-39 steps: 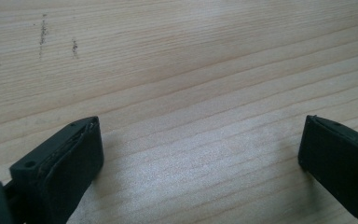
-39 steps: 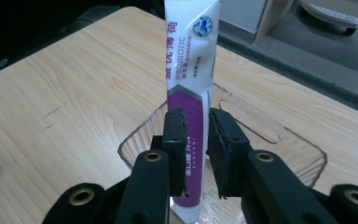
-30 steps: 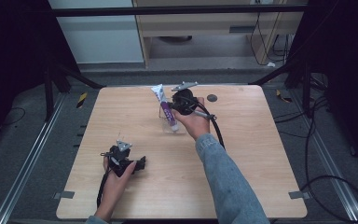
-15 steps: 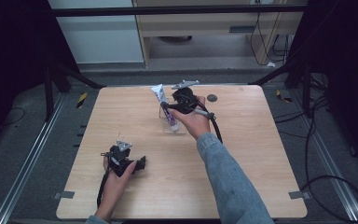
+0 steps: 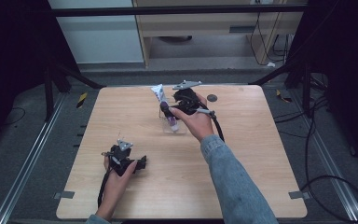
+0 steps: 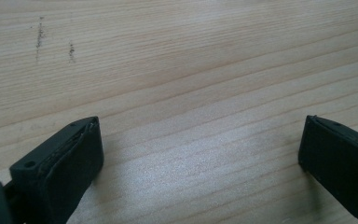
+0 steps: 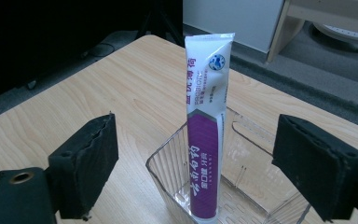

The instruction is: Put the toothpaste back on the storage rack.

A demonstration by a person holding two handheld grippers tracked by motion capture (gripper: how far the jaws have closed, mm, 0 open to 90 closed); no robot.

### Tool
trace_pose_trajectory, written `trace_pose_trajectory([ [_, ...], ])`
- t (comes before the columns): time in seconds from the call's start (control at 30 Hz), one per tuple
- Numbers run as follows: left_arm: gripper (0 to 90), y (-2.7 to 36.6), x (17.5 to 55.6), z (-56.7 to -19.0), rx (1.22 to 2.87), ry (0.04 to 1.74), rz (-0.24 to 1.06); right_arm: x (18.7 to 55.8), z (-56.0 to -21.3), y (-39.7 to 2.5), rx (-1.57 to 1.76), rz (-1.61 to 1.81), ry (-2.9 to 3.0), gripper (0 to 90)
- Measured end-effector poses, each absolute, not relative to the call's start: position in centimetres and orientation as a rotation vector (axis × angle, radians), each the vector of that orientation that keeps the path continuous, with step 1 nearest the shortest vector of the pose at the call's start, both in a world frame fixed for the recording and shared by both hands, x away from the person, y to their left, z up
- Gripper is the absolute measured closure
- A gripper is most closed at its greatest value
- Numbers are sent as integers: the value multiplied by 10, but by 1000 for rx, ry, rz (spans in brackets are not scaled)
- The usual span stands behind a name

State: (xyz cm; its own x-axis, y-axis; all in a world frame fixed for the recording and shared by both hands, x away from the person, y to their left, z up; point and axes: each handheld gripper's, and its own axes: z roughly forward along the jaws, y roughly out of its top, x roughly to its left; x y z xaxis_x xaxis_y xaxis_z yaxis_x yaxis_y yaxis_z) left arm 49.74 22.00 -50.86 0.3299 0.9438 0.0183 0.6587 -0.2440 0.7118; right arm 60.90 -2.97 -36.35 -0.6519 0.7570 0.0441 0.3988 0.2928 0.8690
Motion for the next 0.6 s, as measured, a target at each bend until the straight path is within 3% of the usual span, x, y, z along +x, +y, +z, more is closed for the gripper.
trace_pose_trajectory([
  [0.6, 0, 219, 498, -509, 1993, 1398, 607, 594, -359, -50, 1046, 1289, 2166, 91],
])
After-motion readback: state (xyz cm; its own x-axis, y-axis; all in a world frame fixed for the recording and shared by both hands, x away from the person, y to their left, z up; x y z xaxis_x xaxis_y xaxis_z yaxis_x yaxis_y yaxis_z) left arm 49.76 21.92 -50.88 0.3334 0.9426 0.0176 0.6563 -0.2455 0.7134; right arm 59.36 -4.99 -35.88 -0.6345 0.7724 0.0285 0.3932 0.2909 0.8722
